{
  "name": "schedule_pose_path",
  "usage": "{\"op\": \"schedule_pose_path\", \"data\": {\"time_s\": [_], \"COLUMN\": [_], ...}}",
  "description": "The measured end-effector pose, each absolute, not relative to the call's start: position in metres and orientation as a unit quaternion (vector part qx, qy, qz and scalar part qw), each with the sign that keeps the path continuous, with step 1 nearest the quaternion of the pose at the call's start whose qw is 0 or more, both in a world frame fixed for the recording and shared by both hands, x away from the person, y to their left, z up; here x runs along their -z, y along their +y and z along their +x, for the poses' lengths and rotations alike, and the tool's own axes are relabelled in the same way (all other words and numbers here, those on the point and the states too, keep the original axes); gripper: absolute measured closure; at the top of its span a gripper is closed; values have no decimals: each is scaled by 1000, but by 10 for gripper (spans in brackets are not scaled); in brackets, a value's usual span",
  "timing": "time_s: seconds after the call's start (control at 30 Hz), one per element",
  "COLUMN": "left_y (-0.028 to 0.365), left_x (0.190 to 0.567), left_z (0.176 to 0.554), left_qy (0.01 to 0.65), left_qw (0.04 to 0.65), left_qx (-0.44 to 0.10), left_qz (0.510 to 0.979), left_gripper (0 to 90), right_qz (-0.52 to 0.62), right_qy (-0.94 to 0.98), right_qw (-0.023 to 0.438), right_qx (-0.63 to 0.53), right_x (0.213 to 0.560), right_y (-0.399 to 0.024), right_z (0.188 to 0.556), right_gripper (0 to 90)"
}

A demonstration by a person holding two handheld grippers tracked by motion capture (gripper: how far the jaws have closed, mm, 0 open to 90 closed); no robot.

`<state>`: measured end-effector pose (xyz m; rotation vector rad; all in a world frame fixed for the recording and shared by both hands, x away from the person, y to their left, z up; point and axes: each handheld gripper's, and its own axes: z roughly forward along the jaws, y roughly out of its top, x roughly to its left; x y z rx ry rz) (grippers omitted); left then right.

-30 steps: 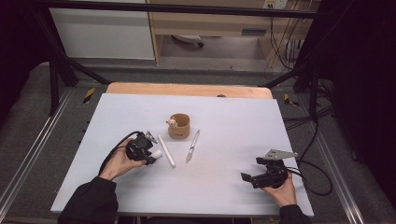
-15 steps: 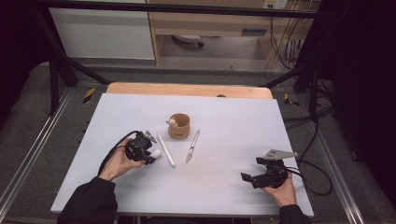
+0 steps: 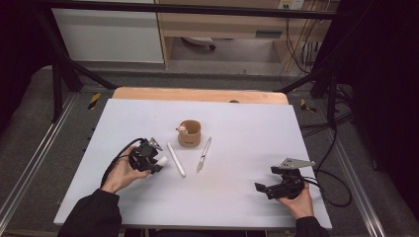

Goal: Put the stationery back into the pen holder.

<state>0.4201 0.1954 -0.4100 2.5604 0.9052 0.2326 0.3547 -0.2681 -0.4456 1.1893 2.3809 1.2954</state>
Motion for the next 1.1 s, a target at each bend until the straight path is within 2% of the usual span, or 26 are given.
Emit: {"op": "schedule_pose_path", "data": {"time_s": [0.33, 1.1], "left_y": [201, 206], "left_x": [399, 369], "left_z": [417, 406], "left_qy": [330, 355], "left_qw": [221, 322], "left_qx": [-91, -131], "left_qz": [913, 868], "left_gripper": [694, 694], "right_qz": [401, 401], "right_qy": [800, 802], "right_qw": [90, 90], "right_qx": [-436, -435], "right_x": [445, 446], "right_y": [-268, -268], "right_z": [354, 355], "right_gripper": [5, 5]}}
